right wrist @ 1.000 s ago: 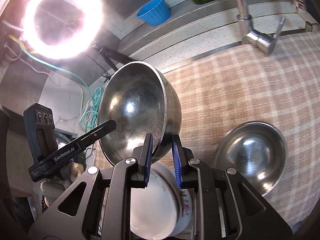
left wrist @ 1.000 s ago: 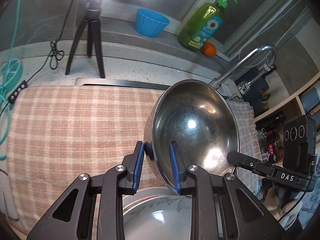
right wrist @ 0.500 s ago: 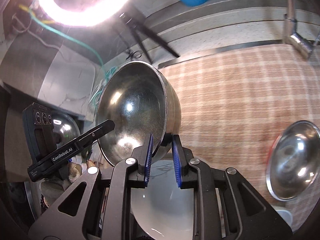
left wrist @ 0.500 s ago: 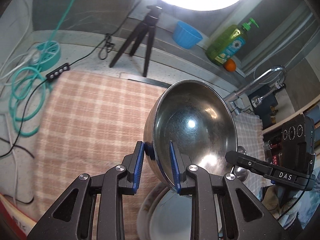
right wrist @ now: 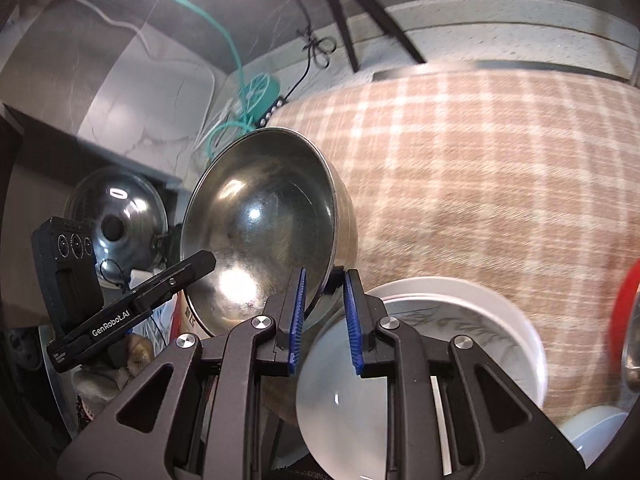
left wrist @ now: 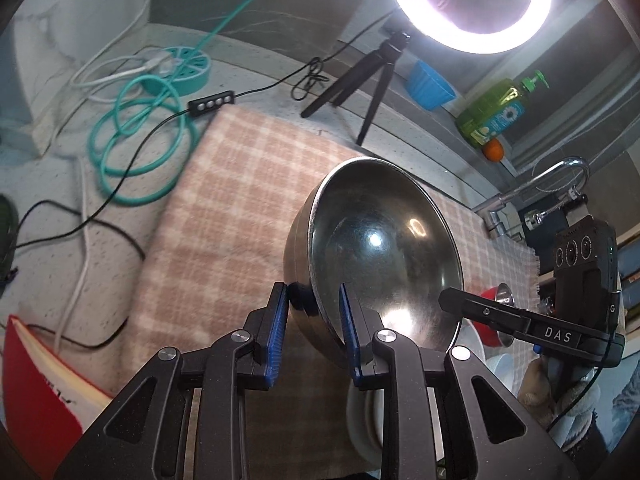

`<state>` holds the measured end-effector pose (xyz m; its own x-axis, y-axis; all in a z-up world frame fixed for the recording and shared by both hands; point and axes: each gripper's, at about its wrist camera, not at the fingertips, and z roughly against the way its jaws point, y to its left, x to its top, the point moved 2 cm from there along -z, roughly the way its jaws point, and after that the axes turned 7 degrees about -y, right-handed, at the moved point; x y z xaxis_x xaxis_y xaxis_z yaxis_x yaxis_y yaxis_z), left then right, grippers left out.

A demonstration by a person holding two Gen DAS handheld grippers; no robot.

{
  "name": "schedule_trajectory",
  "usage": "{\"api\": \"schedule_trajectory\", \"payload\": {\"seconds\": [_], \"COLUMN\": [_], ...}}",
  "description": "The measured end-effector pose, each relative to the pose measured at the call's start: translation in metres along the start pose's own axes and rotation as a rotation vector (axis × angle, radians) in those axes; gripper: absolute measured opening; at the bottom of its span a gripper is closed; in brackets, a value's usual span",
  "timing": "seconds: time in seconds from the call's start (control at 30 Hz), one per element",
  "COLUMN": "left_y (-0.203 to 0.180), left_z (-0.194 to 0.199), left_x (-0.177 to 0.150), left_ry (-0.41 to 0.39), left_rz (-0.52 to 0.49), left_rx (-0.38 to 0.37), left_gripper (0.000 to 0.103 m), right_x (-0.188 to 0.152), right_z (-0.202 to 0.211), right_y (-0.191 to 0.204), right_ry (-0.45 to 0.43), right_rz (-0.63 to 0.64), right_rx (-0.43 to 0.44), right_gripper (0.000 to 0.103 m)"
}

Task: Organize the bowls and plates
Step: 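Lift and carry the large steel bowl with both grippers toward the plate stack, then lower the steel bowl beside the plate stack and open both grippers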

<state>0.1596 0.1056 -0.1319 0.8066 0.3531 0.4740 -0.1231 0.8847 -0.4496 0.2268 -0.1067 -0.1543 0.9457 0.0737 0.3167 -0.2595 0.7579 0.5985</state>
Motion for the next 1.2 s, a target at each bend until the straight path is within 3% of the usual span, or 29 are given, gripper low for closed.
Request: {"api": "schedule_trajectory", "payload": {"seconds": [0.53,1.2], "left_y": [0.040,0.046], "left_z": [0.014,0.013], "left_x": [-0.029,-0.053], "left_ry": [0.023,0.076], "left_rz": [0.079,0.124], "left_rx": [0.048,0.040], "left_gripper": [0.025,0.025], "right_x": [-0.021,-0.026], "right_z": [-0.042,-0.053], "right_y": [0.026,0.026], "right_ry": [0.100,0.133], "right_rz": [0.070,0.093], "right_rx": [-0.007,-0.028], "right_gripper": [0.020,0.020]}}
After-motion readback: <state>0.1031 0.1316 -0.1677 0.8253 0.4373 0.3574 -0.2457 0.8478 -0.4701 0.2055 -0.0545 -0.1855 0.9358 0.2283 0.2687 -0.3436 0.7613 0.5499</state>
